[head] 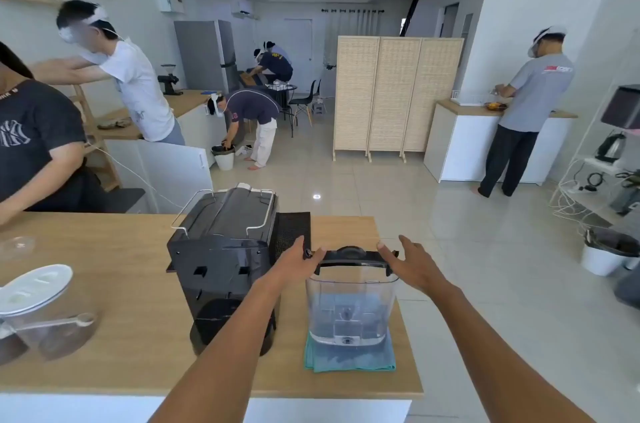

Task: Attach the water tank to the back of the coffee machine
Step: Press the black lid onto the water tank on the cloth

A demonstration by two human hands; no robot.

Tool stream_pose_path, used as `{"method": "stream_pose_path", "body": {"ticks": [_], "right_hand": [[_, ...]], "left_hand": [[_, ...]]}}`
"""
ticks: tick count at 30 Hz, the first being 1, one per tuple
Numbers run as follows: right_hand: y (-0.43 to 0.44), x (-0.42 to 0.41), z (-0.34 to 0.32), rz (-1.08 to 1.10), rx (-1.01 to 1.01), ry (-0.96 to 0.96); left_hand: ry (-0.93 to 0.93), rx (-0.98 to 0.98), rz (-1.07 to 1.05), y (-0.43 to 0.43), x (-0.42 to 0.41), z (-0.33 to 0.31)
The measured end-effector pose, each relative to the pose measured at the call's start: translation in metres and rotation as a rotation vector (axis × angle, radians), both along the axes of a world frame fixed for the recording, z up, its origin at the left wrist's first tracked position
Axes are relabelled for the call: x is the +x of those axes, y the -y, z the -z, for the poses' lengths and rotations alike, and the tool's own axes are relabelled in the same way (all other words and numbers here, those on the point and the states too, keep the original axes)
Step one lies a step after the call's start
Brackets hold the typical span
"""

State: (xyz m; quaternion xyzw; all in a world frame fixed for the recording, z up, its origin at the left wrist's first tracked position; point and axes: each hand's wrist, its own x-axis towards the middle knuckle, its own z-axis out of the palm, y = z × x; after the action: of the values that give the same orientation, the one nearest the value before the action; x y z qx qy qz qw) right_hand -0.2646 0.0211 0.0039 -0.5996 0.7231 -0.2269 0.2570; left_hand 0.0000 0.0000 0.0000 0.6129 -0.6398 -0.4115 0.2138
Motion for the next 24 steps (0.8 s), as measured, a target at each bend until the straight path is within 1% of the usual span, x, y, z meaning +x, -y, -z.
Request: {"method": "stream_pose_path", "body": {"ticks": [4, 7, 13, 17, 21, 24], "right_hand": [[0.004, 0.004, 0.007, 0.011, 0.057, 0.033], [0.004, 0.005, 0.009, 0.025, 0.061, 0.117], [-0.001, 0.003, 0.013, 0.004, 0.036, 0.277], [-0.002, 0.004, 0.016, 0.004, -0.054, 0.351], [-0.004, 0.005, 0.018, 0.004, -0.122, 0.359], [-0.008, 0.006, 0.017, -0.012, -0.186, 0.354]], "left_hand": [[-0.057, 0.01, -0.052, 0.001, -0.009, 0.002], [-0.114, 0.058, -0.109, 0.002, -0.013, 0.001], [-0.191, 0.081, -0.122, 0.007, -0.008, 0.008], [-0.284, -0.001, -0.174, 0.005, -0.008, 0.012], [-0.45, -0.092, -0.233, 0.001, -0.011, 0.014], [-0.459, -0.18, -0.248, -0.001, -0.012, 0.018]]}}
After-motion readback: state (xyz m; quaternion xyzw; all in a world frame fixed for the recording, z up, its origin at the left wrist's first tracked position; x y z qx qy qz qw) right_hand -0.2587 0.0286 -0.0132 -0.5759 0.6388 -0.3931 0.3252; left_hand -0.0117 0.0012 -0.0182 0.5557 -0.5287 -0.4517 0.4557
